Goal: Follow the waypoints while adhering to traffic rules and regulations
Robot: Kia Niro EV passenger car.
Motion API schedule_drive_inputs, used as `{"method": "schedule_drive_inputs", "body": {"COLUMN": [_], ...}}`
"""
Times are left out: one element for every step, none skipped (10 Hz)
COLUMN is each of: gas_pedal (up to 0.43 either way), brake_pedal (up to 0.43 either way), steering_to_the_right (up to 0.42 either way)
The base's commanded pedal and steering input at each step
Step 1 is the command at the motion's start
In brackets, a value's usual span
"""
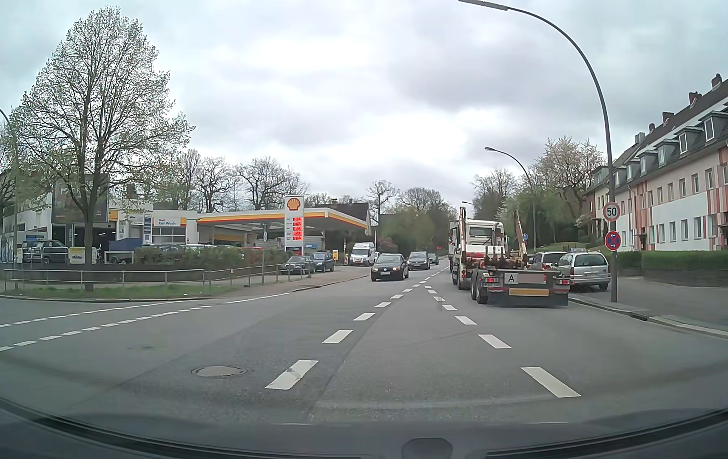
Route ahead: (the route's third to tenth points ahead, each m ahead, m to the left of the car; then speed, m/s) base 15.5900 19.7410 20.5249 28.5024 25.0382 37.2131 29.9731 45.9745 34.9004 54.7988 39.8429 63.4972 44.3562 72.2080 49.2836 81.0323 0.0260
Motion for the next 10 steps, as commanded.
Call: {"method": "schedule_drive_inputs", "body": {"gas_pedal": [0.000, 0.000, 0.000, 0.000, 0.000, 0.000, 0.000, 0.000, 0.000, 0.000], "brake_pedal": [0.256, 0.256, 0.256, 0.256, 0.256, 0.256, 0.256, 0.256, 0.256, 0.256], "steering_to_the_right": [-0.005, -0.005, -0.006, -0.005, -0.005, -0.005, -0.006, -0.005, -0.006, -0.006]}}
